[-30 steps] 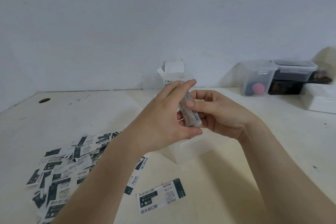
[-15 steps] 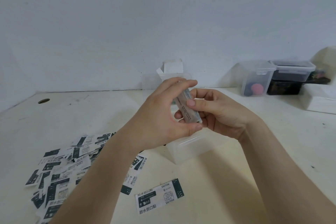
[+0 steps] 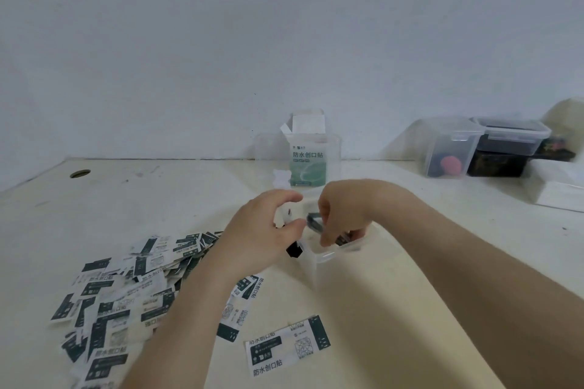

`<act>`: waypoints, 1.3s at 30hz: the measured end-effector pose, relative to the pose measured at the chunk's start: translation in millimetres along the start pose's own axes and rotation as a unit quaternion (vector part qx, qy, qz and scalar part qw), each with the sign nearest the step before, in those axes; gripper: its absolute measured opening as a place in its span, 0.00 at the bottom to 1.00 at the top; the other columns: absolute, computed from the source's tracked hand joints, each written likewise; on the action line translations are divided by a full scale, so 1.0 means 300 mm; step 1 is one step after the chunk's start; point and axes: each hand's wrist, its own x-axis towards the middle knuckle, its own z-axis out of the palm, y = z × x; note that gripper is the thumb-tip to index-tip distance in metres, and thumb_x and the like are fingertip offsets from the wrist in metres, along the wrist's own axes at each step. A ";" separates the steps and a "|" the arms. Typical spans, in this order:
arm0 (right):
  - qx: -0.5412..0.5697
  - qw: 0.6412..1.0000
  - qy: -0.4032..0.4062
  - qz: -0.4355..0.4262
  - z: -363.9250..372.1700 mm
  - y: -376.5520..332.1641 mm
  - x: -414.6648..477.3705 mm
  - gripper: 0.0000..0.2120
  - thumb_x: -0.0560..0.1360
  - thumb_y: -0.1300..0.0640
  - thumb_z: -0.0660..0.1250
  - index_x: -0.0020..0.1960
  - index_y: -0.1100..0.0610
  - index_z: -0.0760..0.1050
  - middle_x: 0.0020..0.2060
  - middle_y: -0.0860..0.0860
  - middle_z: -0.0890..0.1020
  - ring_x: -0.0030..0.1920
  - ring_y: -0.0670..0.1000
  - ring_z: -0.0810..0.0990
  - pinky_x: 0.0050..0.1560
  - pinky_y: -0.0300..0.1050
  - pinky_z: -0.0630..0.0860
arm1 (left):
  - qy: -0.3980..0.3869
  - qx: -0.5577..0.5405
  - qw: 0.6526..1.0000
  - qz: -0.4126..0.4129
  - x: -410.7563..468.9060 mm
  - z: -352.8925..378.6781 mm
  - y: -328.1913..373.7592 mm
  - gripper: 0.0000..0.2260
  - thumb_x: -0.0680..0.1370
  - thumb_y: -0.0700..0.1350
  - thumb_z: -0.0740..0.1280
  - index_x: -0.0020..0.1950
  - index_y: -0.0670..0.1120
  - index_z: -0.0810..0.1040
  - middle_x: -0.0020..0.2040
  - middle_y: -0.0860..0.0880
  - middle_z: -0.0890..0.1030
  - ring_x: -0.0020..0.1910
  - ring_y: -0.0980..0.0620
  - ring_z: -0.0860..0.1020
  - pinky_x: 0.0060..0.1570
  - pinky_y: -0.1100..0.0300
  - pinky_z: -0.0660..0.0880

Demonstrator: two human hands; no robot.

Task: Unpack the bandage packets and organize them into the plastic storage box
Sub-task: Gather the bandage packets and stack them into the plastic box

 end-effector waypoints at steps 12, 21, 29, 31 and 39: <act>0.114 0.991 -0.074 0.011 0.034 -0.052 0.091 0.13 0.75 0.58 0.69 0.57 0.64 0.77 0.49 0.59 0.85 0.47 0.57 0.85 0.53 0.51 0.82 | 0.020 -0.108 0.994 -0.004 0.010 0.025 -0.047 0.18 0.78 0.49 0.67 0.67 0.58 0.72 0.54 0.71 0.68 0.62 0.56 0.76 0.45 0.67 0.70; 0.091 0.994 -0.051 0.014 0.035 -0.068 0.078 0.13 0.80 0.63 0.57 0.61 0.65 0.73 0.51 0.58 0.84 0.37 0.58 0.84 0.50 0.55 0.82 | 0.025 -0.137 0.990 -0.010 0.019 0.035 -0.068 0.17 0.77 0.49 0.68 0.66 0.60 0.73 0.62 0.61 0.73 0.61 0.55 0.77 0.41 0.66 0.71; 0.102 0.993 -0.056 0.003 0.037 -0.066 0.067 0.14 0.80 0.63 0.56 0.63 0.64 0.72 0.53 0.57 0.83 0.37 0.57 0.84 0.50 0.54 0.82 | 0.033 -0.136 0.990 -0.005 0.020 0.042 -0.068 0.17 0.77 0.48 0.68 0.66 0.60 0.73 0.61 0.61 0.73 0.60 0.54 0.78 0.41 0.65 0.71; 0.110 0.993 -0.045 0.011 0.037 -0.063 0.061 0.14 0.80 0.61 0.57 0.65 0.63 0.71 0.53 0.56 0.82 0.42 0.59 0.86 0.50 0.54 0.82 | 0.034 -0.134 0.990 -0.004 0.017 0.040 -0.062 0.17 0.78 0.49 0.67 0.66 0.60 0.73 0.62 0.62 0.73 0.61 0.54 0.77 0.43 0.64 0.71; 0.114 0.975 0.187 -0.042 -0.011 -0.113 -0.064 0.07 0.79 0.56 0.61 0.48 0.56 0.76 0.42 0.54 0.85 0.37 0.48 0.85 0.42 0.46 0.81 | 0.060 0.029 0.998 0.009 -0.121 -0.158 -0.056 0.16 0.77 0.53 0.67 0.65 0.62 0.73 0.61 0.62 0.75 0.57 0.64 0.75 0.55 0.61 0.74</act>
